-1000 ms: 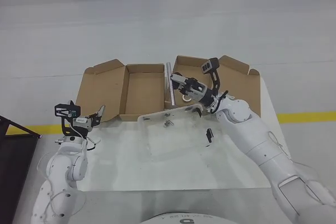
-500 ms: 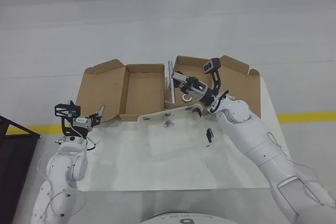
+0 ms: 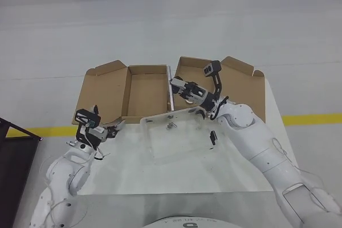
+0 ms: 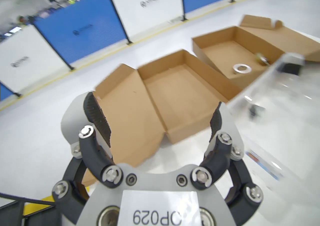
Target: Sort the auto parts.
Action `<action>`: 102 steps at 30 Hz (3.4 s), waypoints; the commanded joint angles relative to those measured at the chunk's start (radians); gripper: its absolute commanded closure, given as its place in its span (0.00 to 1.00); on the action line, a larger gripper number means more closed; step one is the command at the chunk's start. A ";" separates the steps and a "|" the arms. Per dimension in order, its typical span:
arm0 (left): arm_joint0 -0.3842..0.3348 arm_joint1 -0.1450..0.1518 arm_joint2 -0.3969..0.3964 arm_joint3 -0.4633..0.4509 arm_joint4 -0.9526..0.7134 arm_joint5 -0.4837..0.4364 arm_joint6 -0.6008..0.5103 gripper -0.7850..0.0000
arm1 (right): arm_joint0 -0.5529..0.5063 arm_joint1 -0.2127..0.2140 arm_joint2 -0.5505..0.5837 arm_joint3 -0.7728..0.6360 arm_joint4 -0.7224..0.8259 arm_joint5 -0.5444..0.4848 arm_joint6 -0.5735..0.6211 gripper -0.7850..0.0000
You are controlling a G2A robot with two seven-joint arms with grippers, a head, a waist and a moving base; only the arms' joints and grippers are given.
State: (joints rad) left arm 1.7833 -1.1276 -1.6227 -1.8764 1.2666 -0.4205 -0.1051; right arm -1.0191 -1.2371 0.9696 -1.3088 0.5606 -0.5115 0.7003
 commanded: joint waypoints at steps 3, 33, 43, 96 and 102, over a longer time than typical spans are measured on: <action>-0.005 0.002 -0.019 0.001 -0.124 -0.064 -0.067 0.00 | -0.007 0.001 0.009 -0.014 -0.009 0.005 0.006 1.00; -0.266 0.044 0.125 0.110 -1.480 0.159 -1.032 0.00 | -0.031 -0.001 0.013 -0.047 -0.044 0.028 -0.020 1.00; -0.314 0.039 0.195 0.125 -1.554 0.177 -0.995 0.00 | -0.027 -0.013 -0.011 -0.040 -0.136 0.053 -0.054 1.00; -0.400 0.052 0.266 0.196 -1.715 0.301 -0.950 0.73 | 0.003 -0.072 -0.077 -0.006 -0.189 0.092 0.011 1.00; -0.404 0.055 0.268 0.196 -1.716 0.306 -0.949 1.00 | 0.006 -0.076 -0.077 -0.003 -0.196 0.096 0.014 1.00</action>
State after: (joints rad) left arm 1.3799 -1.0734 -1.3552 -1.6802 -0.4490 -0.1151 -1.0543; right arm -1.0136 -1.3125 0.8929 -1.3128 0.3653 -0.4152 0.7145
